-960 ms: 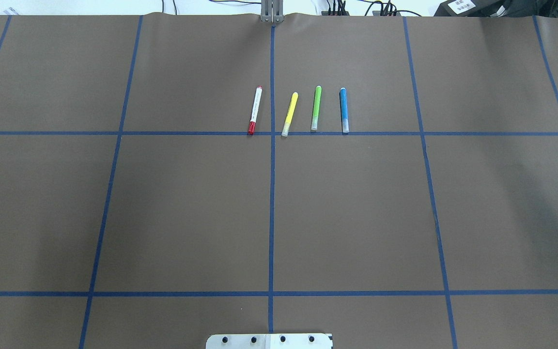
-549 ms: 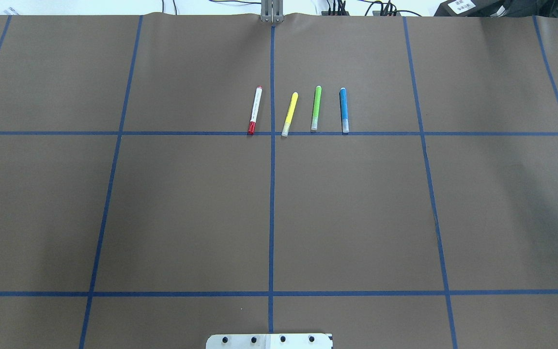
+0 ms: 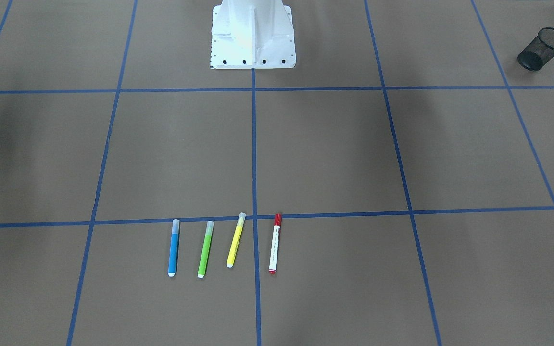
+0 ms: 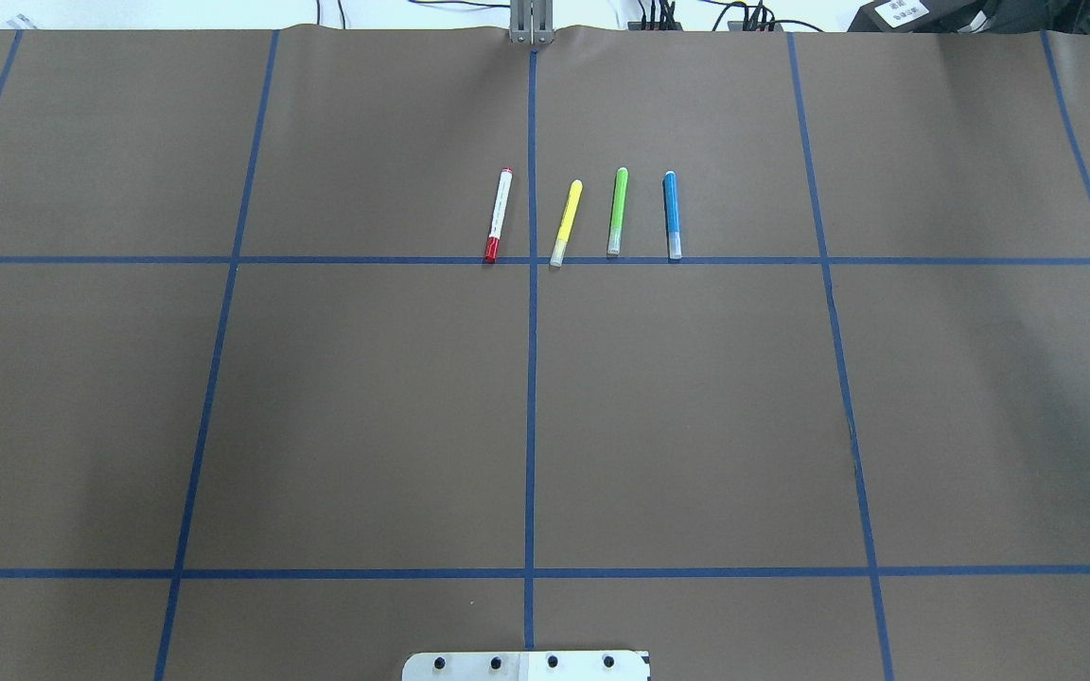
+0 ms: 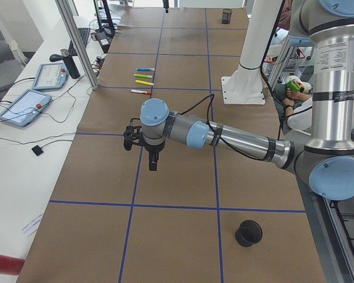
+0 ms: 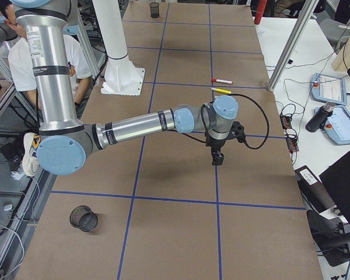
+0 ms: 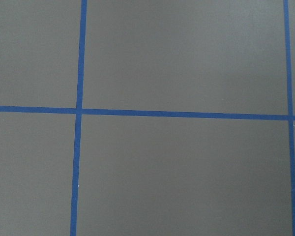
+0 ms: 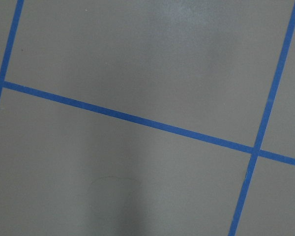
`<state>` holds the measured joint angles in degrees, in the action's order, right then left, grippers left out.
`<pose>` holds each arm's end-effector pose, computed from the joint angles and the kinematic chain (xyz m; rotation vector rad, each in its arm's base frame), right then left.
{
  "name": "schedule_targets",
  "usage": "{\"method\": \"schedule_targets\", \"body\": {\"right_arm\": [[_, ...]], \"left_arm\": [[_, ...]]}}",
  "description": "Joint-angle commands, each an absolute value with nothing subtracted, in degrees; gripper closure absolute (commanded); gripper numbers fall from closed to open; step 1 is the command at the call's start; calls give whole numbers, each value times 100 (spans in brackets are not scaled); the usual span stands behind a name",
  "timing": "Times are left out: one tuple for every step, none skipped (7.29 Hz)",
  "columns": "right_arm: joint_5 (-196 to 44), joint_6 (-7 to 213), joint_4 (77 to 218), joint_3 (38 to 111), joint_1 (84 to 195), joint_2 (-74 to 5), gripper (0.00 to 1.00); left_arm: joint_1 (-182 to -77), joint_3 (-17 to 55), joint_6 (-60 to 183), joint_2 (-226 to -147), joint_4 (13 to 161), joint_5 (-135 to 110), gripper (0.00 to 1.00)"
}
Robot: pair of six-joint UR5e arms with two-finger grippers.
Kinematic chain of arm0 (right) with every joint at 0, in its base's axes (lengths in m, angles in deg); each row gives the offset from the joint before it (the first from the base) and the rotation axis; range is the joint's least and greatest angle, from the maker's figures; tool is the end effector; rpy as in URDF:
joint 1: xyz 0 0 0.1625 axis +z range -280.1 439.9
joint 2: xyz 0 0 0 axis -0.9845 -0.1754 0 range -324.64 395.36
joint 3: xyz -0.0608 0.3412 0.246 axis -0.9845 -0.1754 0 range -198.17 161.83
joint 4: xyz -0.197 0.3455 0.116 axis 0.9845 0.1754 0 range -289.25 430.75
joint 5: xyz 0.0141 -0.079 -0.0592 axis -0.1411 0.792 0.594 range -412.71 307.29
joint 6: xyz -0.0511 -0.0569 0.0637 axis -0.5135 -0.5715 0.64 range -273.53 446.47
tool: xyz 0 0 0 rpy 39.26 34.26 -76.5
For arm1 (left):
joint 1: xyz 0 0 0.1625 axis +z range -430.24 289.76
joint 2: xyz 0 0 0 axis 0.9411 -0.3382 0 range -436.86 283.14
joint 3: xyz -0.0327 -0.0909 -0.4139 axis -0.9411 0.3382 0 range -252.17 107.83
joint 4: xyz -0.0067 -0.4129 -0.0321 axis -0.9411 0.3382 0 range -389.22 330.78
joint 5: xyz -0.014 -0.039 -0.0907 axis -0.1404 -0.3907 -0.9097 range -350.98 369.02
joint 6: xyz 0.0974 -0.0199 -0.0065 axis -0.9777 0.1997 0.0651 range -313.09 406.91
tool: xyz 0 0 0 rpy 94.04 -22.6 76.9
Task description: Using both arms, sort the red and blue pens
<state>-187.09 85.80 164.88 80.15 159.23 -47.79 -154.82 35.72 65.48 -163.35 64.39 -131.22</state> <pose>-0.0375 -0.5432 0.5326 0.1154 -0.7872 -0.2620 -0.0123 -0.4716 0.5191 0.1064 0.9110 -0.0756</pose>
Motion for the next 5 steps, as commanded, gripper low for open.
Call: {"method": "schedule_targets", "body": {"right_arm": [[-18736,8585,16374,8035,15917,-4787,0],[-18840,8594,16383,8053,15917,-4787,0],[-19068,8603,16383,8062,15917,-4796,0],[-19287,8794,16366,8027,15917,-4796,0],[-19211,8831,16339,8001,15909,-4743,0]], "left_arm": [[-15479,3576,6590,-16291,6447,-13151,0],[-15470,3576,6590,-16273,6456,-13151,2],[-15479,3533,6511,-16308,6491,-13160,6],[-15313,3549,6589,-16378,6509,-13160,1],[-15251,3706,6633,-16430,6526,-13256,1]]}}
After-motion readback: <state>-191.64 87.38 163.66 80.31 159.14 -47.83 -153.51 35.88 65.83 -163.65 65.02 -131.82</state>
